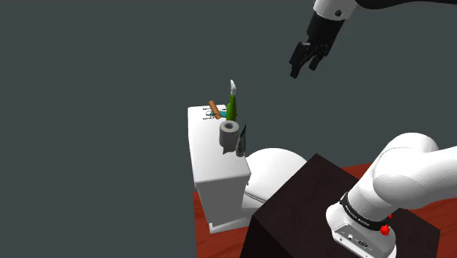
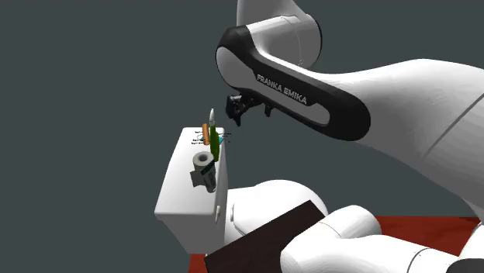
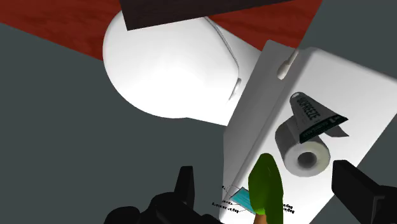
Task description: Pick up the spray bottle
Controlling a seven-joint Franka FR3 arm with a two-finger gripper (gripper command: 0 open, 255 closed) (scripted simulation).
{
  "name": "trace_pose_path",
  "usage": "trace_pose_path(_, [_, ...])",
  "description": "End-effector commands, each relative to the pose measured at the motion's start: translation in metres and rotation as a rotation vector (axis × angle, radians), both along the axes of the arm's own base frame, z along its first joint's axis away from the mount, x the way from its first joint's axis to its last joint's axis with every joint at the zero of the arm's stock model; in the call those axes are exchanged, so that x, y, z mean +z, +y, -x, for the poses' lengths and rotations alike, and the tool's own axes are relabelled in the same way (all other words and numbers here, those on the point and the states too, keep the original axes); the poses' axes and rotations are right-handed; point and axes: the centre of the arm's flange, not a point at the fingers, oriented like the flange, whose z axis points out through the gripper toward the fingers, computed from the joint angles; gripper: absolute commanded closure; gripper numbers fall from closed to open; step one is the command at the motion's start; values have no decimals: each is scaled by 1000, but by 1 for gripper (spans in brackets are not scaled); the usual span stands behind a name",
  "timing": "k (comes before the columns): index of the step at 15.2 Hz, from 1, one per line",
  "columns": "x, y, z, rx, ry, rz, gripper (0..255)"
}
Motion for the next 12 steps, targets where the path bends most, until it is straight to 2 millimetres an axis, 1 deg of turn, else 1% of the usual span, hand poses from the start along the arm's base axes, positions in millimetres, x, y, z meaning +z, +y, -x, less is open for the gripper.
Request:
trace_pose_path(1, [0,0,0,0,0,0,0])
trace_pose_path(6, [-23,9,-64,-67,17,-28,0])
trace_pose_path(12, [-52,15,-140,-148,37,-62,0])
